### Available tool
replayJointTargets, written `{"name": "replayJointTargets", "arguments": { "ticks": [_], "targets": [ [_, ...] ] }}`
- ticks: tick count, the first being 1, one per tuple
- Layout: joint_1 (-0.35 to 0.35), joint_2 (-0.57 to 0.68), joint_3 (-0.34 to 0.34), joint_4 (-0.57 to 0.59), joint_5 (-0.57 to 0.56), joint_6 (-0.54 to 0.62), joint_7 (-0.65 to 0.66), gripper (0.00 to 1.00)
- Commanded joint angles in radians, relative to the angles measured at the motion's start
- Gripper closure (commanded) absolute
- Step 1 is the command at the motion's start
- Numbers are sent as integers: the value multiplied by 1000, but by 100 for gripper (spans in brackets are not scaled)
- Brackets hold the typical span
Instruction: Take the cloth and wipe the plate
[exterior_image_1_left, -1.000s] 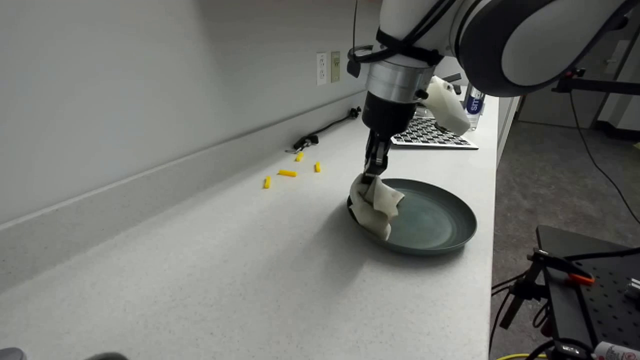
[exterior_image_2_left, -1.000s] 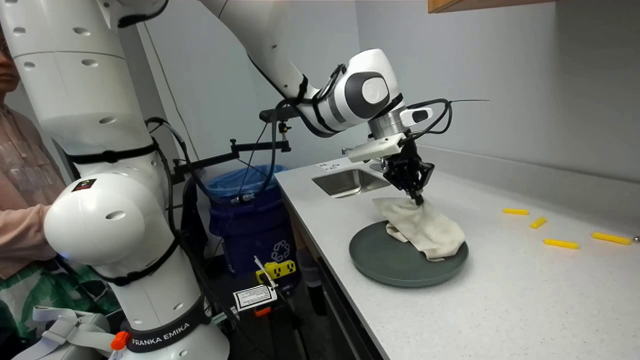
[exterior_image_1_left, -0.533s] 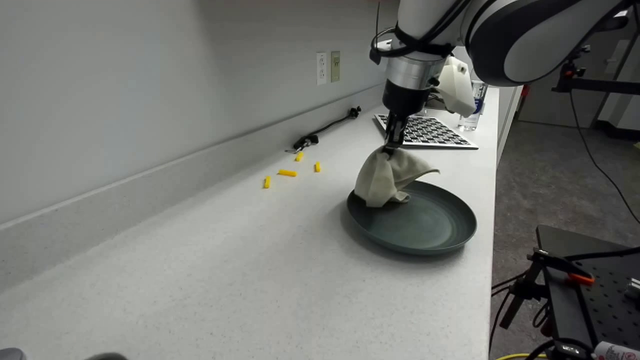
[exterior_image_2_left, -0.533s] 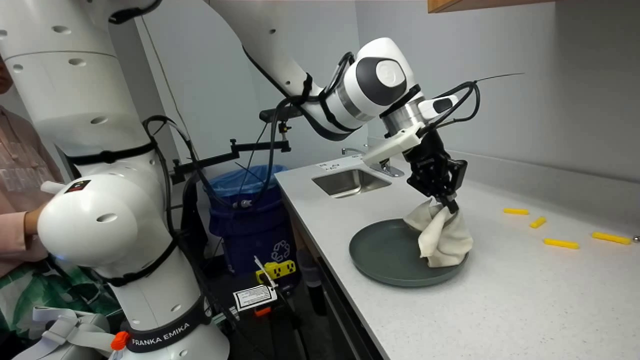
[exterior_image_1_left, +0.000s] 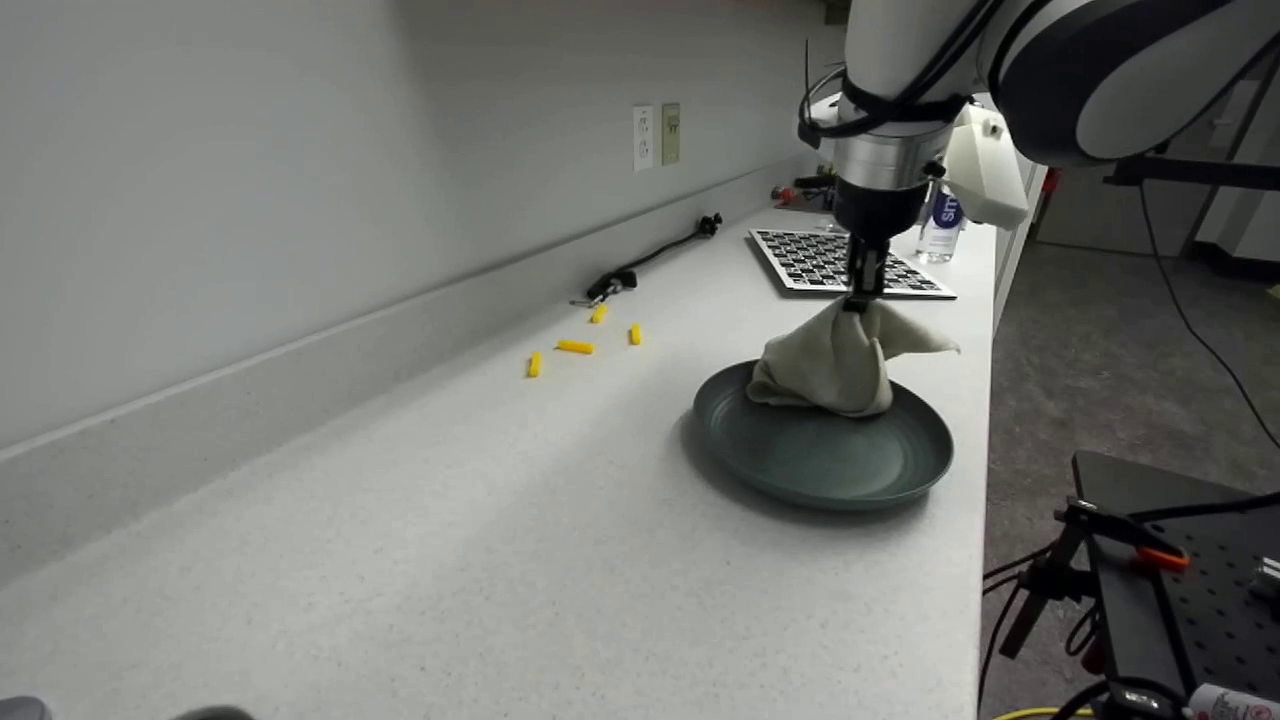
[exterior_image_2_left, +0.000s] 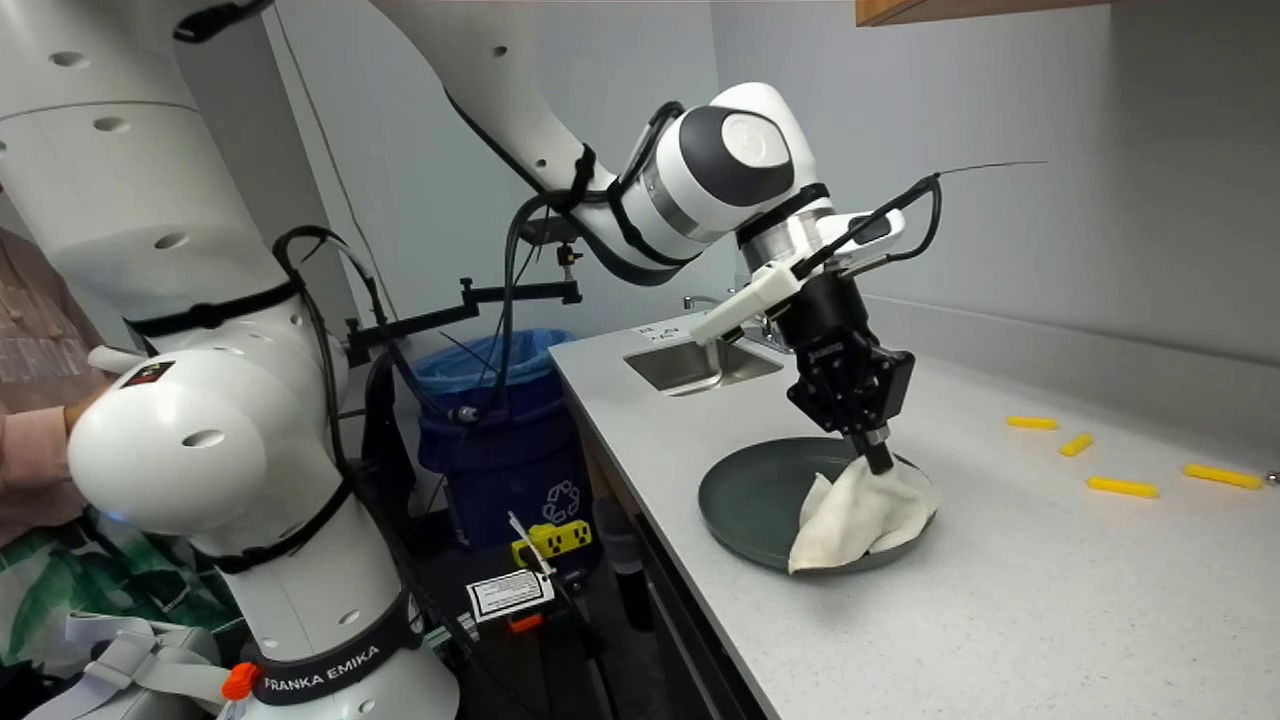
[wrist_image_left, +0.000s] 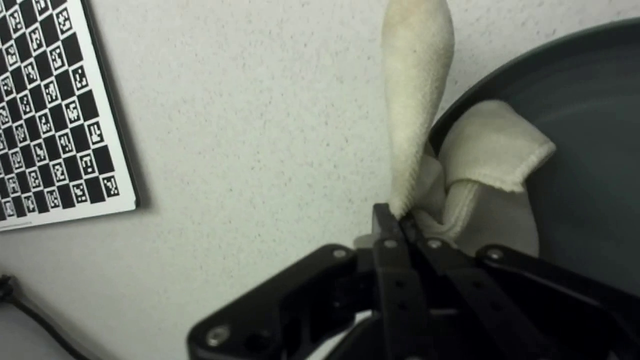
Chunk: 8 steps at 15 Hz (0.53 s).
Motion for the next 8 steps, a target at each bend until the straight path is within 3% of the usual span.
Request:
{"name": "replayJointTargets", "arguments": {
  "ticks": [1, 8],
  "targets": [
    [19, -52, 31, -60, 78, -43, -69, 99],
    [132, -2, 132, 3, 451, 5, -238, 99]
  ]
}}
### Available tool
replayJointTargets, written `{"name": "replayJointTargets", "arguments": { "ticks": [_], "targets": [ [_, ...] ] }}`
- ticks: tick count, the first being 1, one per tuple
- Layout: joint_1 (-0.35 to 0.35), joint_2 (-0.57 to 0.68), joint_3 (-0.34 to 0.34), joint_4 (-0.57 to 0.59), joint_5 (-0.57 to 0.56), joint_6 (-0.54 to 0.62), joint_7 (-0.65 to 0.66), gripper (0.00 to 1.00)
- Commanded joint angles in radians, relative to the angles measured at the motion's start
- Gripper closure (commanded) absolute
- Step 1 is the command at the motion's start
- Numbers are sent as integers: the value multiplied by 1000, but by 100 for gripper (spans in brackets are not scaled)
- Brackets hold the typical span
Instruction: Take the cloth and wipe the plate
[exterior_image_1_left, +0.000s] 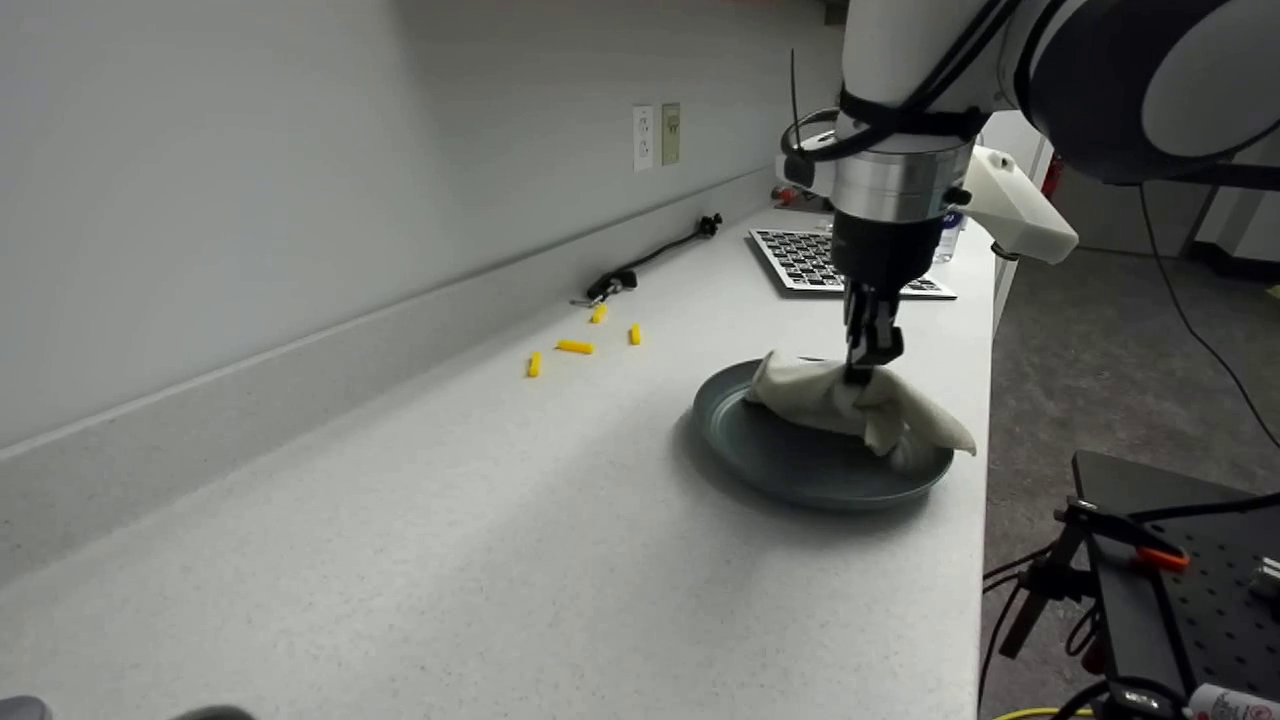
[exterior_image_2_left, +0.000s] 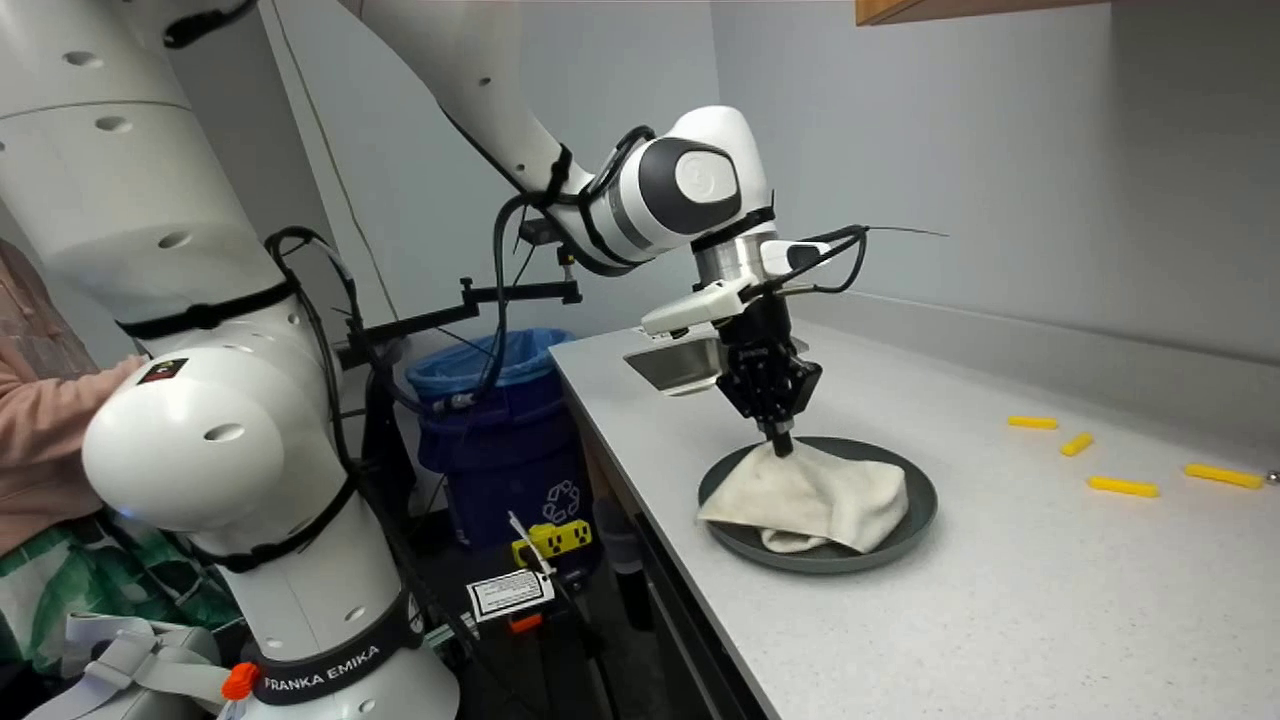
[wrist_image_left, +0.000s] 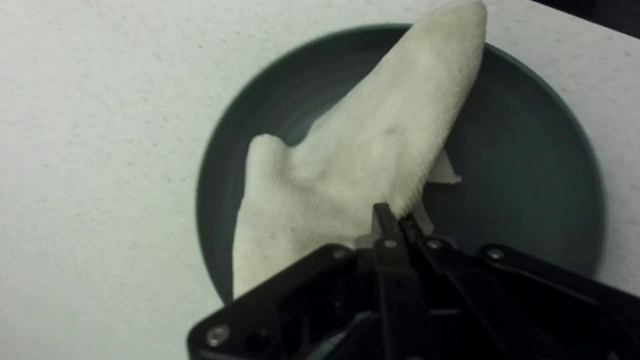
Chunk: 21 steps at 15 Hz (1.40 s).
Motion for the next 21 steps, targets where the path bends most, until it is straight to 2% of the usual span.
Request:
{"name": "replayJointTargets", "arguments": {
  "ticks": [1, 5, 12, 19, 20, 21],
  "targets": [
    [69, 15, 45, 64, 186, 12, -100, 99],
    [127, 31, 99, 152, 293, 19, -149, 99],
    [178, 53, 152, 268, 340, 68, -209, 99],
    [205, 92, 185, 307, 395, 91, -256, 99],
    [204, 99, 187, 306, 391, 79, -256, 72],
    [202, 105, 188, 306, 392, 72, -256, 70]
  ]
}}
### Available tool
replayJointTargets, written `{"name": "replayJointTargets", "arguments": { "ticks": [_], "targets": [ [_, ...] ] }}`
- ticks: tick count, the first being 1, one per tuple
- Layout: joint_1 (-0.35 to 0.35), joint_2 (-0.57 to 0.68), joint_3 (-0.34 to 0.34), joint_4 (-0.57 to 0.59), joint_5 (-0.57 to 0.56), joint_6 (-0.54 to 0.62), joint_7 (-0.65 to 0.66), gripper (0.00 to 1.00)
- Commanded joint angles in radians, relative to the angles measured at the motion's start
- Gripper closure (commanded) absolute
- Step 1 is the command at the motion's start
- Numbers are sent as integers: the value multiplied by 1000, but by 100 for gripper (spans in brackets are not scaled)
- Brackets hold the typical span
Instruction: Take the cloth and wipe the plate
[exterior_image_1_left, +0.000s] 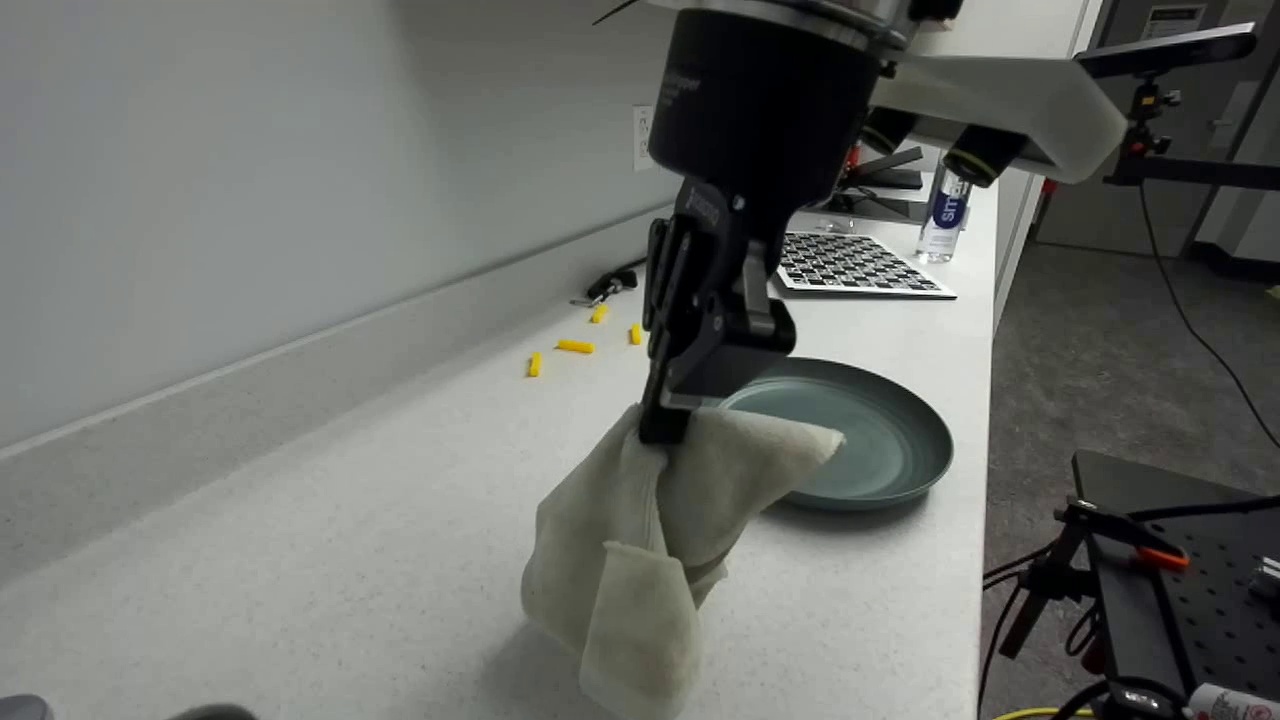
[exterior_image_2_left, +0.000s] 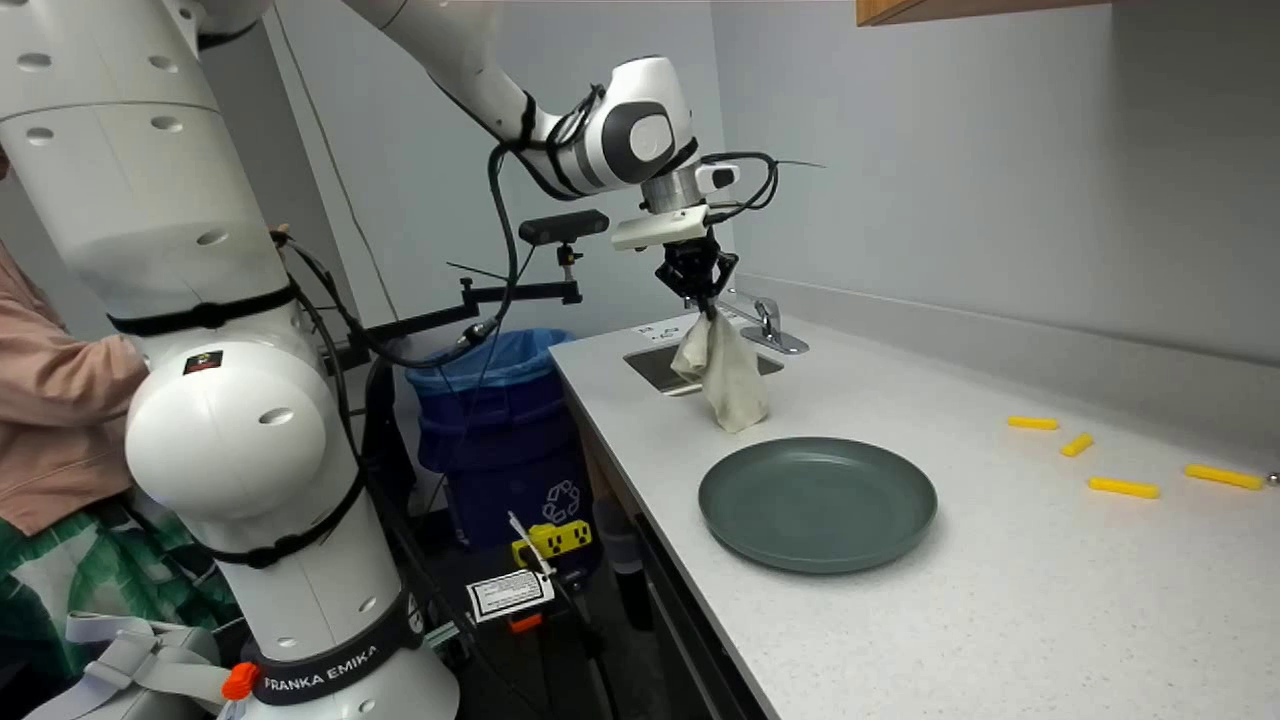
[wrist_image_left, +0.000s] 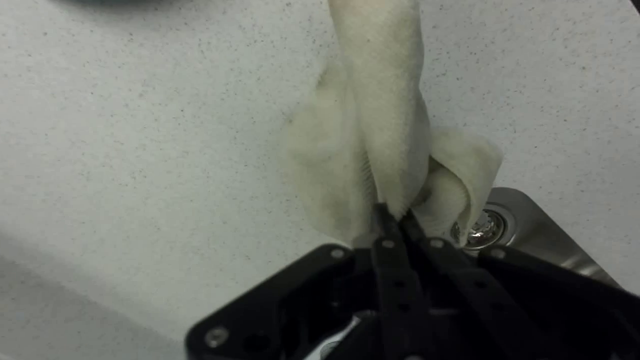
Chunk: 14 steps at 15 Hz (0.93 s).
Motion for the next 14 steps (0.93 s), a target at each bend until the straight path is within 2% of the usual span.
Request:
{"name": "replayJointTargets", "arguments": {
  "ticks": [1, 9, 10, 14],
  "targets": [
    [1, 31, 0, 21, 28, -23, -37, 64],
    [-47, -25, -50, -23, -50, -81, -3, 5],
    [-54, -40, -59, -28, -55, -95, -2, 0],
    [-82, -133, -98, -55, -34, -148, -13, 0]
  ]
}}
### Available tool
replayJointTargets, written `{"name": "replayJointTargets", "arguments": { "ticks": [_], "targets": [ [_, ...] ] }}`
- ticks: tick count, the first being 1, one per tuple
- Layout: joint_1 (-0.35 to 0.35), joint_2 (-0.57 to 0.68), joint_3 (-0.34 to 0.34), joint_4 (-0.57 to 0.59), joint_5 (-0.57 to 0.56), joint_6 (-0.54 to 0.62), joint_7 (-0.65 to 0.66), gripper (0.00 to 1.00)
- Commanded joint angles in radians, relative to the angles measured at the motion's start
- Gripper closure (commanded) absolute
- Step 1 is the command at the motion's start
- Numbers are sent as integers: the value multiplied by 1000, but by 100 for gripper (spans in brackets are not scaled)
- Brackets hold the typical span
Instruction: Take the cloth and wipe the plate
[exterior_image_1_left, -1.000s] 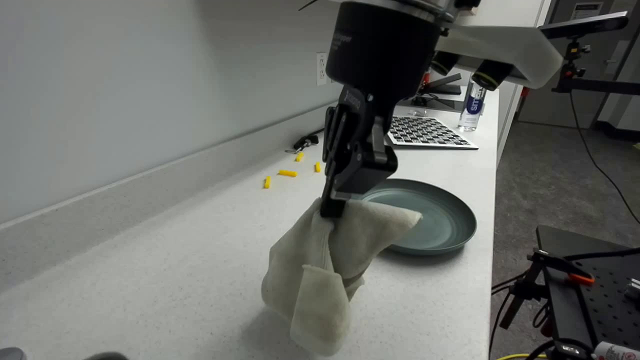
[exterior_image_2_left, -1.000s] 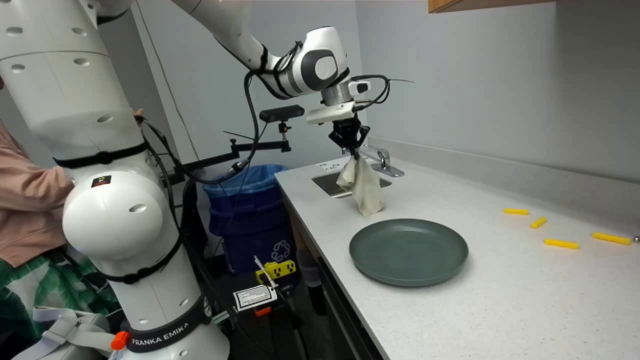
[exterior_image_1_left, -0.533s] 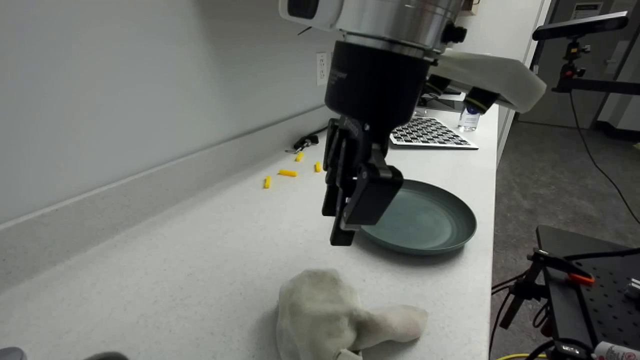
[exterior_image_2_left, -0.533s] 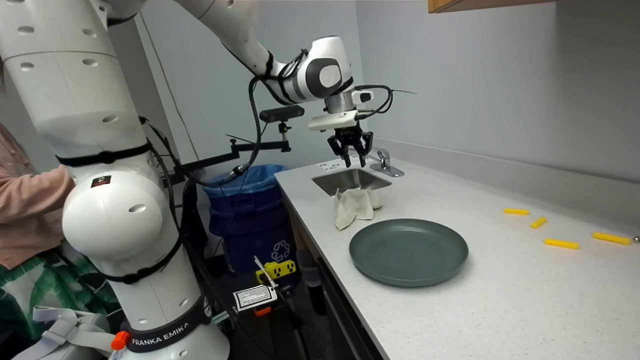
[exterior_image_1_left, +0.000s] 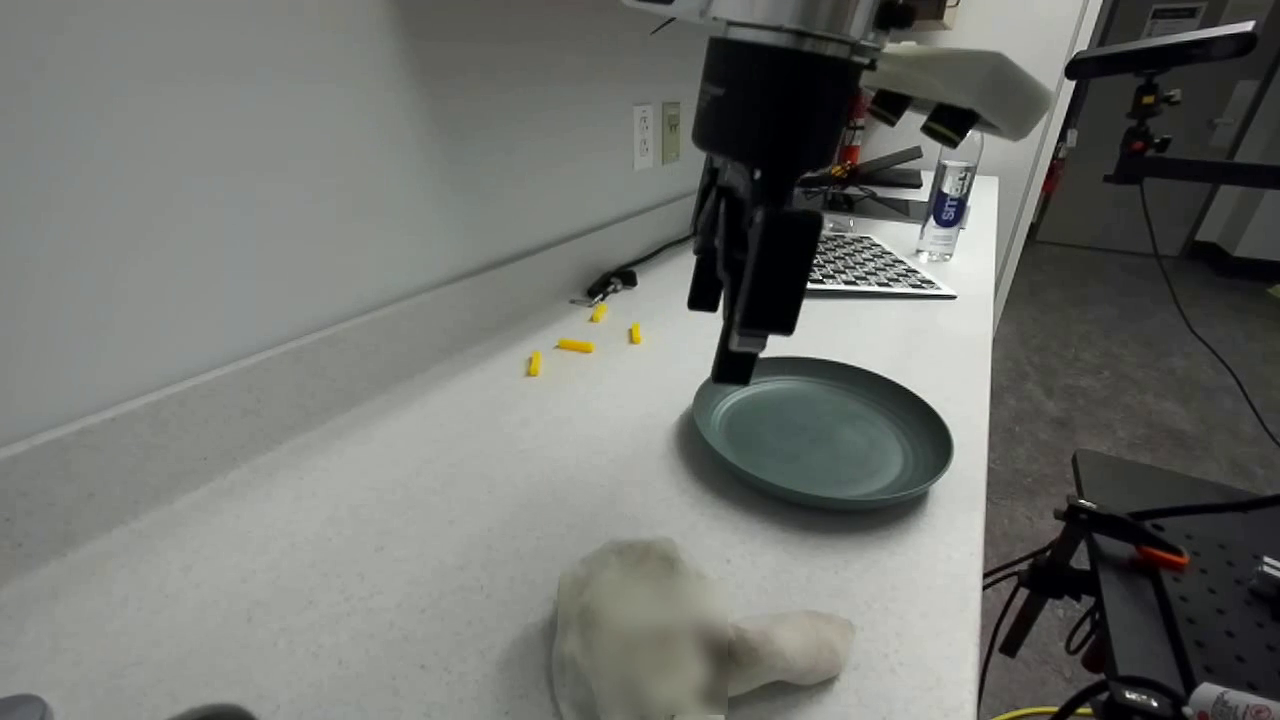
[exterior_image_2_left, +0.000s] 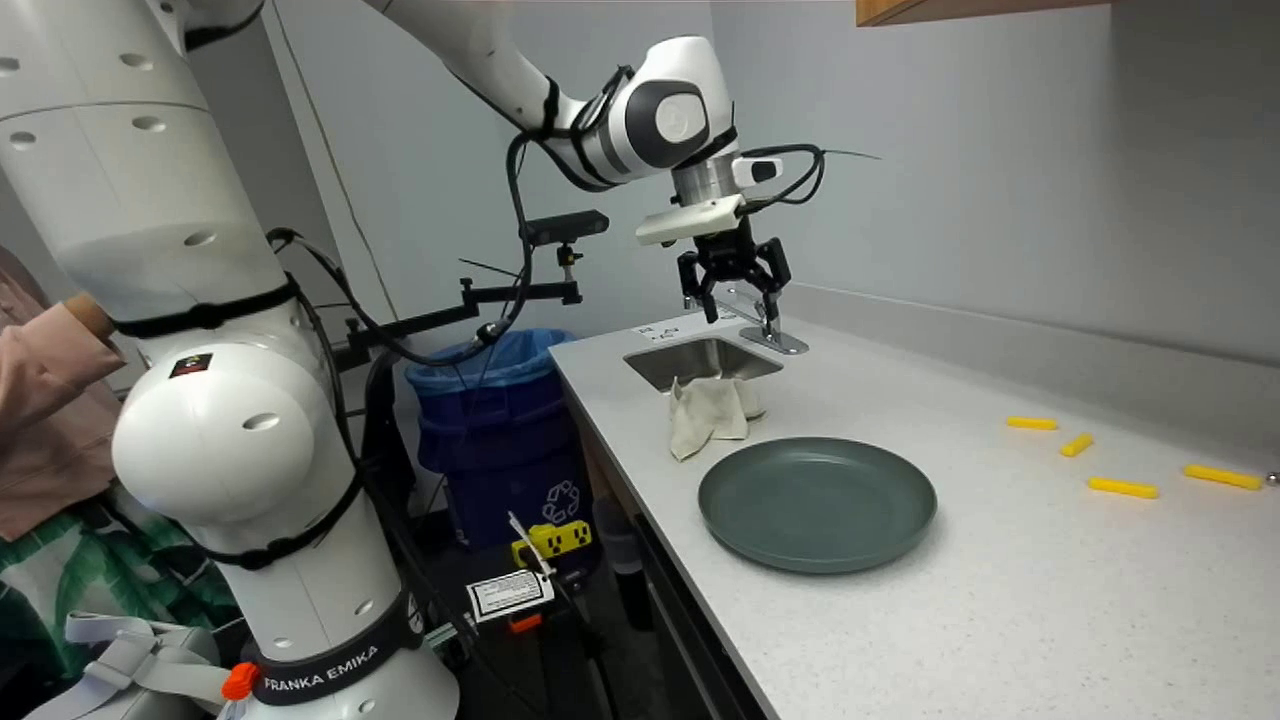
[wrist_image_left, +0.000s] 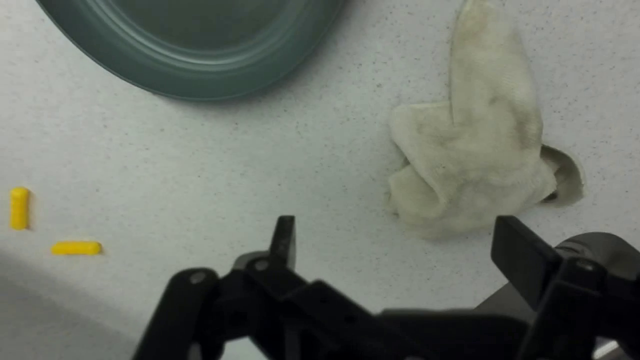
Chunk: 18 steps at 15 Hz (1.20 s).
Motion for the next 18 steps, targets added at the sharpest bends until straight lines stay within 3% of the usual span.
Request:
{"name": "replayJointTargets", "arguments": {
  "ticks": [1, 11, 12, 18],
  "targets": [
    [-24, -127, -28, -49, 19, -53, -14, 0],
    [-17, -375, -99, -147, 62, -69, -21, 0],
    [-22, -298, -82, -102, 32, -43, 0, 0],
    [-22, -344, -90, -132, 33, -44, 0, 0]
  ]
}}
